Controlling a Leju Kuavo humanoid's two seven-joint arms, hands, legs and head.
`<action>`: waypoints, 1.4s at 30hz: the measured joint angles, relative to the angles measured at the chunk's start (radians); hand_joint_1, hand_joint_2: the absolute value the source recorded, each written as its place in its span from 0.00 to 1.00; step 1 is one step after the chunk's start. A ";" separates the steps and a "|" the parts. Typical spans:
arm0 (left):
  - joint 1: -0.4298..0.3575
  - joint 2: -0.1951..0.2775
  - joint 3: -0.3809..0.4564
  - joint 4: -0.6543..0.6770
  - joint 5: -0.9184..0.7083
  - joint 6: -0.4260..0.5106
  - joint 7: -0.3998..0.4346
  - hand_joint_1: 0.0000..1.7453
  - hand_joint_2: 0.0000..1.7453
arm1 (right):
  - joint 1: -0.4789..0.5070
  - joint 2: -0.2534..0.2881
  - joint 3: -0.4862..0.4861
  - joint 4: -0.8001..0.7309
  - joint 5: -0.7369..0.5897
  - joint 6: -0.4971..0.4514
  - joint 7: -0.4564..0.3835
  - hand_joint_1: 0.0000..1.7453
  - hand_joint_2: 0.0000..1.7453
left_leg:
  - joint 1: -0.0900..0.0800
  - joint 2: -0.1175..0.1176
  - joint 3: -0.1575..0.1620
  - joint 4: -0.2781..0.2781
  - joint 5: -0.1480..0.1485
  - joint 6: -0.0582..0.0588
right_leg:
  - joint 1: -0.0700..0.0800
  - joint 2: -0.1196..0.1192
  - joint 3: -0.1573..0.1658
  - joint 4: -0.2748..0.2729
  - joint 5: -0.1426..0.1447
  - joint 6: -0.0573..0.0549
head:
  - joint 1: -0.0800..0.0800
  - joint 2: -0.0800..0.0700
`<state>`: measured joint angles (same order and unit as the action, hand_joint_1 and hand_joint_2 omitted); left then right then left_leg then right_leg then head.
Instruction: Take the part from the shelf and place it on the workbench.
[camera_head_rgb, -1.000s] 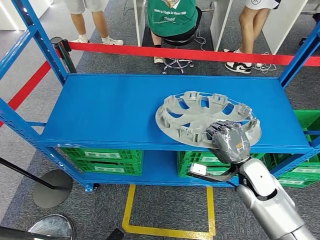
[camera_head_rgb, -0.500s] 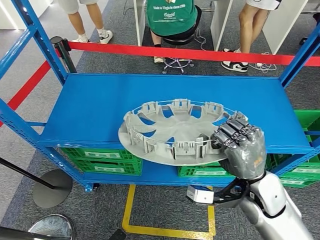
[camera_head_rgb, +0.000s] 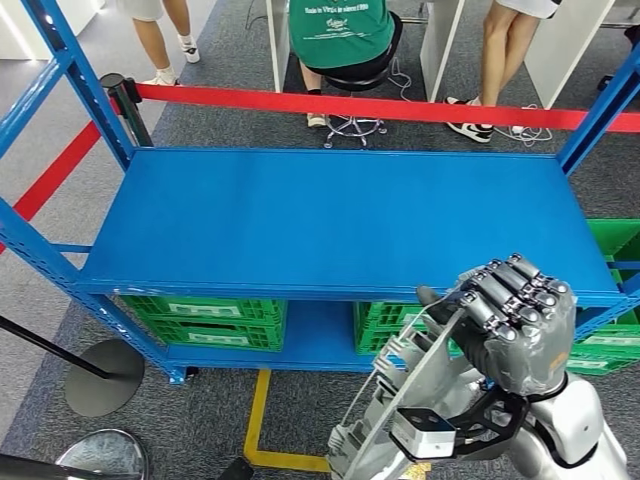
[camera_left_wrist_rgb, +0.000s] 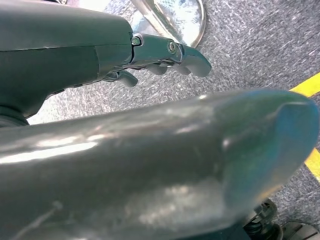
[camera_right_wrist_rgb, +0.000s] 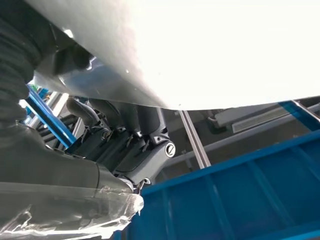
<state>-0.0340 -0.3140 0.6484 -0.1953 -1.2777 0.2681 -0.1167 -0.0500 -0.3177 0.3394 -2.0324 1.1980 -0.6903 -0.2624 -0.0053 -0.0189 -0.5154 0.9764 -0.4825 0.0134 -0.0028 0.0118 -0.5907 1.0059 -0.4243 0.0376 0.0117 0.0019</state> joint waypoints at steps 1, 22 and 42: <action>0.000 0.000 -0.001 0.000 0.000 0.001 0.000 0.00 0.00 | 0.003 0.001 -0.003 -0.003 -0.001 0.000 -0.002 1.00 1.00 | 0.000 0.000 0.000 0.000 0.000 0.000 | 0.000 0.000 0.000 0.000 0.000 0.000 | 0.000 0.000; 0.000 0.000 -0.017 0.000 -0.008 0.011 0.000 0.00 0.00 | 0.022 0.014 -0.029 -0.023 -0.017 0.000 -0.023 1.00 1.00 | 0.000 0.000 0.000 0.000 0.000 0.000 | 0.000 0.000 0.000 0.000 0.000 0.000 | 0.000 0.000; -0.001 -0.002 -0.016 0.000 0.010 0.010 0.021 0.00 0.00 | 0.021 0.014 -0.042 -0.023 -0.067 0.000 -0.023 1.00 1.00 | 0.000 0.000 0.000 0.000 0.000 0.000 | 0.000 0.000 0.001 0.000 0.000 0.000 | 0.000 0.000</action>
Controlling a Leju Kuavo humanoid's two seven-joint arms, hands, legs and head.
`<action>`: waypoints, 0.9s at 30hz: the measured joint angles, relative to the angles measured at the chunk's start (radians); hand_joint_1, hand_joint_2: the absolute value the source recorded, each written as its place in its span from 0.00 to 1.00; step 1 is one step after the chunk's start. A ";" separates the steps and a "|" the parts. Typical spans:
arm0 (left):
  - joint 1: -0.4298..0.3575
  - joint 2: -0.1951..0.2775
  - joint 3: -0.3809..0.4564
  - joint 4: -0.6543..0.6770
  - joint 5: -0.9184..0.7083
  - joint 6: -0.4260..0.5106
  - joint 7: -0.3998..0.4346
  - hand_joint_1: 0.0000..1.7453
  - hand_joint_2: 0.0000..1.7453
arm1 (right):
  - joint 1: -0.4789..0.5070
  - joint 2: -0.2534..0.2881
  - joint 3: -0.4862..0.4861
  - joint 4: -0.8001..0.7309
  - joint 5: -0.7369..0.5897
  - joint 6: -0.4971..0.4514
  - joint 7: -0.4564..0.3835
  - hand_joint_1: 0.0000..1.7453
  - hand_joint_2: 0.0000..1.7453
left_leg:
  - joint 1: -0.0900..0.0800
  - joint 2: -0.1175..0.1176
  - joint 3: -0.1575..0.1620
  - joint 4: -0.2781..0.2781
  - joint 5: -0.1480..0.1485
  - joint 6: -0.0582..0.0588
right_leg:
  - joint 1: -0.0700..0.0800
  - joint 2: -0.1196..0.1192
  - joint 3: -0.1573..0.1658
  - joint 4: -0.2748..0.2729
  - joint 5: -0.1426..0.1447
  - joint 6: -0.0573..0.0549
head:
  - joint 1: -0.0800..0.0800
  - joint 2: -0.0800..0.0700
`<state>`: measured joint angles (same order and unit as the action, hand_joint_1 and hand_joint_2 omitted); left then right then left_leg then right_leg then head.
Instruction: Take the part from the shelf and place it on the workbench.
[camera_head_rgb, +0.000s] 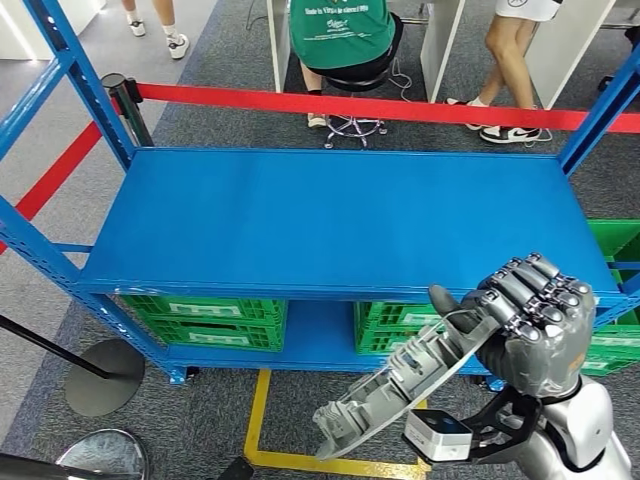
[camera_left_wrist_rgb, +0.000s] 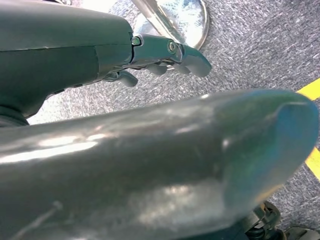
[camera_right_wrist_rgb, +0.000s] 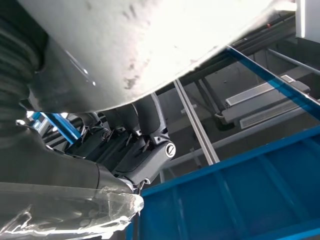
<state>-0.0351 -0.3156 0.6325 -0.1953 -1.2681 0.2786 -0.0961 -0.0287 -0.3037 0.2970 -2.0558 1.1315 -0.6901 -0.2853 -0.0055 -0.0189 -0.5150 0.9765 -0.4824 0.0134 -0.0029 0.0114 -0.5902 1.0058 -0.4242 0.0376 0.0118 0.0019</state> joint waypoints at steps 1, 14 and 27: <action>0.000 0.000 0.000 0.000 0.000 0.000 0.000 0.00 0.00 | 0.000 0.000 -0.001 0.000 0.000 0.000 0.000 1.00 1.00 | 0.000 0.000 0.000 0.000 0.000 0.000 | 0.000 0.000 0.000 0.000 0.000 0.000 | 0.000 0.000; 0.000 -0.001 0.000 0.000 -0.002 0.015 0.022 0.00 0.00 | 0.000 0.000 -0.002 0.001 0.000 0.000 0.019 1.00 1.00 | 0.000 0.000 0.000 0.000 0.000 0.000 | 0.000 0.000 0.000 0.000 0.000 0.000 | 0.000 0.000; -0.001 -0.004 0.002 0.000 0.011 0.019 0.035 0.00 0.00 | 0.012 0.000 -0.001 0.003 0.002 0.000 0.042 1.00 1.00 | 0.008 0.009 0.014 -0.036 0.028 0.028 | -0.007 -0.002 -0.074 0.145 -0.081 0.027 | 0.007 0.000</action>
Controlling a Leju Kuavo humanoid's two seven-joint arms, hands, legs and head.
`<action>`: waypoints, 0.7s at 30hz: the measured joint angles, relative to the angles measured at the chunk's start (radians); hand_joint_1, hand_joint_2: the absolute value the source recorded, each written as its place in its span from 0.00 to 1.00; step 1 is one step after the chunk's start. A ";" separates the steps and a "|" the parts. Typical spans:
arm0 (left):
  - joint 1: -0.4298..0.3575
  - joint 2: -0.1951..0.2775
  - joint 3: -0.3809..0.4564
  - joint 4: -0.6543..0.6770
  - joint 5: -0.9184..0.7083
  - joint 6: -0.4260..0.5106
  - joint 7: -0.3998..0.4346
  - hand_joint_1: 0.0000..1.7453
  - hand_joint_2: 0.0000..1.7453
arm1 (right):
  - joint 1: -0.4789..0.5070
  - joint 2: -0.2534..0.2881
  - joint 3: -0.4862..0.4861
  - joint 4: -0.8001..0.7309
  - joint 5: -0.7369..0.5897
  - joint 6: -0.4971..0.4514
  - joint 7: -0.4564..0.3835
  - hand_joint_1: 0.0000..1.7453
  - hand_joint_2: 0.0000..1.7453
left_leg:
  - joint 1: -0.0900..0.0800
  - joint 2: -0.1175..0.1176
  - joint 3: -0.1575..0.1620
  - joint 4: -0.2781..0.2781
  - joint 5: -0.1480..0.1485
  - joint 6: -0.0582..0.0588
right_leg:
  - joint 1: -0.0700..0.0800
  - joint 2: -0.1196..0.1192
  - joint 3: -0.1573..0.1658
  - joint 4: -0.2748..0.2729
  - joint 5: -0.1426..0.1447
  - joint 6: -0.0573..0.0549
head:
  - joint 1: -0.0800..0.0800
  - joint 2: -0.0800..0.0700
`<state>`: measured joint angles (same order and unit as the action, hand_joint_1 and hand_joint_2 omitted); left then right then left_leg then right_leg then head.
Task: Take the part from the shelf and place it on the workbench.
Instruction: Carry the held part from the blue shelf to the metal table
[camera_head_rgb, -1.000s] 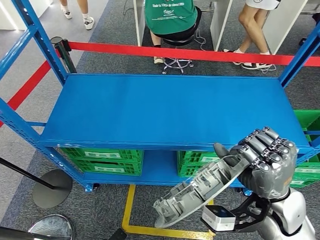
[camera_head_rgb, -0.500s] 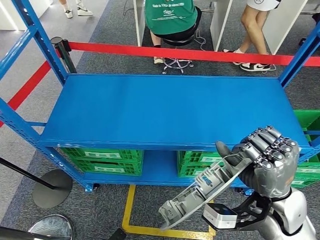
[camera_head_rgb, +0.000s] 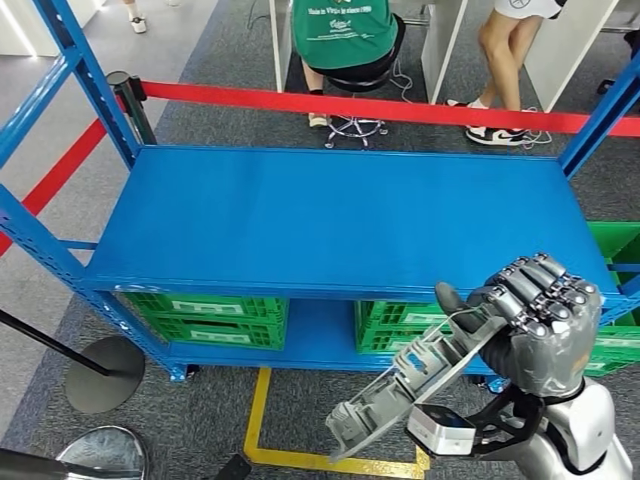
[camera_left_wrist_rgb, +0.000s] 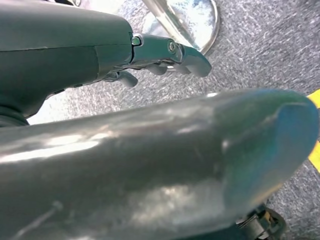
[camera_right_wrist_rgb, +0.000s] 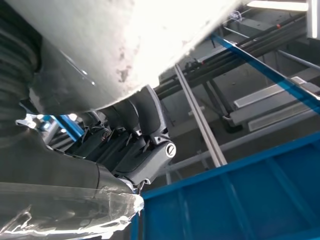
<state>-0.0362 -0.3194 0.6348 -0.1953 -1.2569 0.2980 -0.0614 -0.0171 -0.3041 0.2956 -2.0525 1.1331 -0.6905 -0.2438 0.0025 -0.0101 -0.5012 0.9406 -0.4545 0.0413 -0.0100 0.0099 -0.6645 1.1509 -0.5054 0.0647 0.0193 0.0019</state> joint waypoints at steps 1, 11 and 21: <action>0.000 0.000 0.001 0.000 0.001 -0.001 0.000 0.00 0.00 | 0.003 0.000 0.000 0.001 -0.001 0.000 0.003 1.00 1.00 | 0.001 0.001 0.000 0.000 -0.001 0.000 | -0.003 -0.001 -0.030 0.067 -0.025 0.004 | 0.001 0.000; 0.000 0.002 0.003 0.000 0.004 -0.001 0.001 0.00 0.00 | 0.011 0.000 0.000 0.014 -0.010 -0.001 0.015 1.00 1.00 | 0.012 -0.008 -0.023 0.050 -0.031 -0.057 | -0.026 0.005 0.069 -0.102 0.056 0.012 | 0.007 0.000; -0.001 0.002 0.003 0.000 0.006 0.001 0.002 0.00 0.00 | 0.022 0.000 -0.008 0.017 -0.013 -0.001 0.016 1.00 1.00 | -0.006 -0.001 -0.082 0.206 -0.091 -0.025 | 0.003 0.000 0.026 -0.096 0.083 -0.041 | 0.001 0.000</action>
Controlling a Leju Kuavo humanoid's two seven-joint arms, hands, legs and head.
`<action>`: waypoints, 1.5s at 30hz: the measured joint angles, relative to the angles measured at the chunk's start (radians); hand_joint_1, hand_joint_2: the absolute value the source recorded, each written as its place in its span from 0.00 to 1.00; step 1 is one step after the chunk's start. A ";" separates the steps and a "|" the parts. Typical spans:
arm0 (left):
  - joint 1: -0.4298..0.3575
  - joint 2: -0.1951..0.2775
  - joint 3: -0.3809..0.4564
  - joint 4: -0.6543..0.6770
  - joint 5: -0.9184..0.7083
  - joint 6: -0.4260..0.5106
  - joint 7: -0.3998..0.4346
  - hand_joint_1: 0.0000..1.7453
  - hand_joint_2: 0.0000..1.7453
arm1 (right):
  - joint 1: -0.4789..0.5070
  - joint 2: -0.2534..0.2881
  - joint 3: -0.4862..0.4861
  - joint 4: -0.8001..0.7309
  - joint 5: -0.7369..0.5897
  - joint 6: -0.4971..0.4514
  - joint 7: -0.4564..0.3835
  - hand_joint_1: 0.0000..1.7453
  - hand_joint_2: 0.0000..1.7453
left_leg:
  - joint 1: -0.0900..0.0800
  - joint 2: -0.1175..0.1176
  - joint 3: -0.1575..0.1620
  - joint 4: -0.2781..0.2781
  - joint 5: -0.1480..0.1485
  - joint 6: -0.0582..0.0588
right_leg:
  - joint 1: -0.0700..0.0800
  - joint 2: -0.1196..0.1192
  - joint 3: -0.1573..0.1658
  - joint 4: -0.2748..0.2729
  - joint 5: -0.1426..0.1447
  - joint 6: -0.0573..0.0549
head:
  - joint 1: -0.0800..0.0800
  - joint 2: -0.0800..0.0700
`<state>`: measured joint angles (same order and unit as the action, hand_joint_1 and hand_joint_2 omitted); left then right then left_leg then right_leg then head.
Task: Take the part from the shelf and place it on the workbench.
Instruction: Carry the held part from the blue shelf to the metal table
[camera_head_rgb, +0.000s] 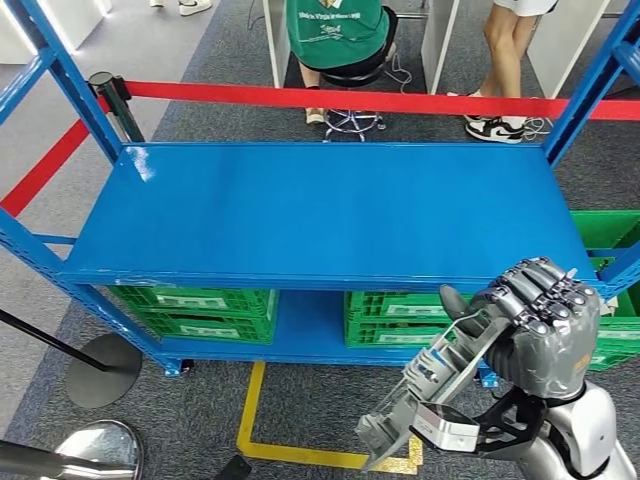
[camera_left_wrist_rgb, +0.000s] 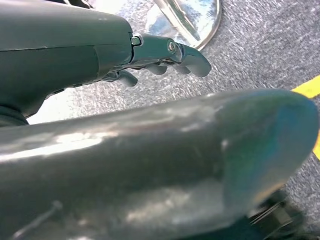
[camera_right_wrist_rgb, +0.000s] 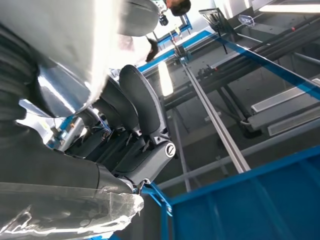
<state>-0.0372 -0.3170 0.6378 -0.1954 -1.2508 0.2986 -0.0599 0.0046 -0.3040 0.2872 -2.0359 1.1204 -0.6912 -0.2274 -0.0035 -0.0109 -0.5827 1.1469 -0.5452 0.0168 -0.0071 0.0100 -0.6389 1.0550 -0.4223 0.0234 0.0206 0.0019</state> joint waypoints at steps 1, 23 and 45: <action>0.000 0.000 -0.001 0.000 0.000 0.000 0.000 0.00 0.00 | 0.000 0.000 -0.001 0.000 0.001 0.000 0.000 1.00 1.00 | -0.005 0.001 0.035 -0.062 0.022 0.007 | 0.003 0.001 -0.003 0.000 0.005 0.002 | 0.000 0.000; 0.000 -0.001 -0.004 0.000 -0.005 -0.006 0.018 0.00 0.00 | 0.033 0.000 -0.028 0.013 -0.003 0.002 0.016 1.00 1.00 | -0.012 0.003 -0.078 -0.108 0.124 -0.017 | -0.001 -0.004 0.118 -0.051 -0.066 -0.001 | -0.001 0.000; 0.004 0.000 -0.001 0.000 0.000 -0.013 0.009 0.00 0.00 | 0.054 0.000 -0.025 0.026 -0.032 0.004 -0.006 1.00 1.00 | -0.009 0.004 -0.024 -0.174 0.150 0.018 | -0.011 -0.009 -0.011 0.197 -0.083 0.044 | -0.001 0.000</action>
<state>-0.0332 -0.3167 0.6367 -0.1949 -1.2508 0.2860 -0.0511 0.0585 -0.3037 0.2625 -2.0100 1.0887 -0.6870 -0.2331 -0.0128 -0.0064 -0.6064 0.9729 -0.3948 0.0352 -0.0179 0.0007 -0.6497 1.2522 -0.5048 0.0672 0.0195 0.0019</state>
